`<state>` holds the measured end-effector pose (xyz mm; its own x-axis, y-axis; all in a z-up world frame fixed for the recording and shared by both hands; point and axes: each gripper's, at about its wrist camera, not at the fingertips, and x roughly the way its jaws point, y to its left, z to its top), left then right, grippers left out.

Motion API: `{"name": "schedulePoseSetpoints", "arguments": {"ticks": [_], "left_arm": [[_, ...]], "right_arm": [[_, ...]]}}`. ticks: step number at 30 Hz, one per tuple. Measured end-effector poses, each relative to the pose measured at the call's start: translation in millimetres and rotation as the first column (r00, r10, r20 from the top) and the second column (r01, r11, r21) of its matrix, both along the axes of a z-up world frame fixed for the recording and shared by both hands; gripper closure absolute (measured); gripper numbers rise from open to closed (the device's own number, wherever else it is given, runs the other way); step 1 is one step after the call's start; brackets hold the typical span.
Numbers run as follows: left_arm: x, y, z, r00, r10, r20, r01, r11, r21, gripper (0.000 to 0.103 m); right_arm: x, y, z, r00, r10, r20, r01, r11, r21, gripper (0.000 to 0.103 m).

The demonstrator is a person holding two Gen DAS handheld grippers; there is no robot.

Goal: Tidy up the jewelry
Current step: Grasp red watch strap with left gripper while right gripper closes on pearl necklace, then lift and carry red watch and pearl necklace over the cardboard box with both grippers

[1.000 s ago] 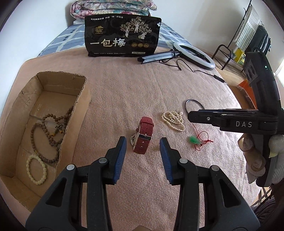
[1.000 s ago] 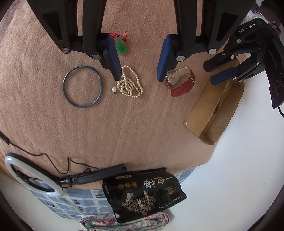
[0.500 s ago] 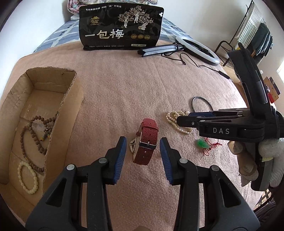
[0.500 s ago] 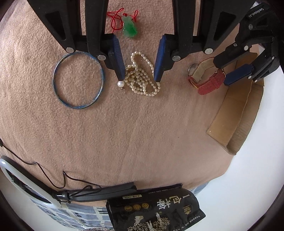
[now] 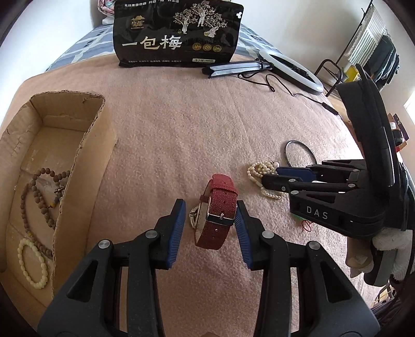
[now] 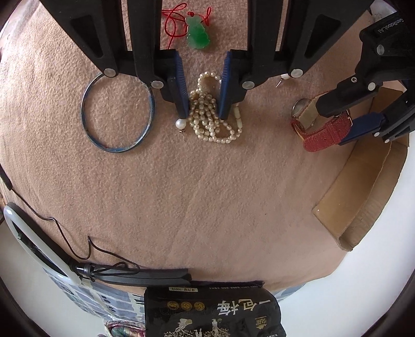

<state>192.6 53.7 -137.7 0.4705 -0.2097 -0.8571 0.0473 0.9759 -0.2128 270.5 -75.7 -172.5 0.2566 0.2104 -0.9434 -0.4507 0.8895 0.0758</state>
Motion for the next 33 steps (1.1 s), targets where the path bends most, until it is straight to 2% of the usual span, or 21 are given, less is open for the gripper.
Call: {"name": "schedulePoseSetpoints", "arguments": {"ticks": [3,5,8,19,33], "left_arm": [[0.2,-0.8,-2.4,1.0,-0.005,-0.007,0.005,1.0,0.016,0.082],[-0.6,-1.2,-2.8,1.0,-0.007,-0.005,0.008,1.0,0.017,0.082],[-2.8,-2.0,-0.4,1.0,-0.009,0.006,0.009,1.0,0.023,0.085],[-11.9,2.6,18.2,0.999,0.005,0.051,-0.005,1.0,0.0,0.085],[-35.7,9.6,58.8,0.991,0.018,0.132,-0.015,1.0,-0.023,0.085]], "right_arm": [[0.8,0.2,0.8,1.0,-0.001,0.006,0.001,1.0,0.0,0.09],[1.3,-0.8,0.7,1.0,-0.006,0.003,0.006,1.0,0.008,0.094],[1.2,-1.8,1.0,1.0,-0.008,0.005,0.008,1.0,0.015,0.095],[-13.8,-24.1,18.6,0.999,-0.04,0.01,0.039,0.995,0.094,0.096],[-37.8,-34.5,74.8,0.994,-0.066,0.083,0.05,0.982,0.18,0.096]]}}
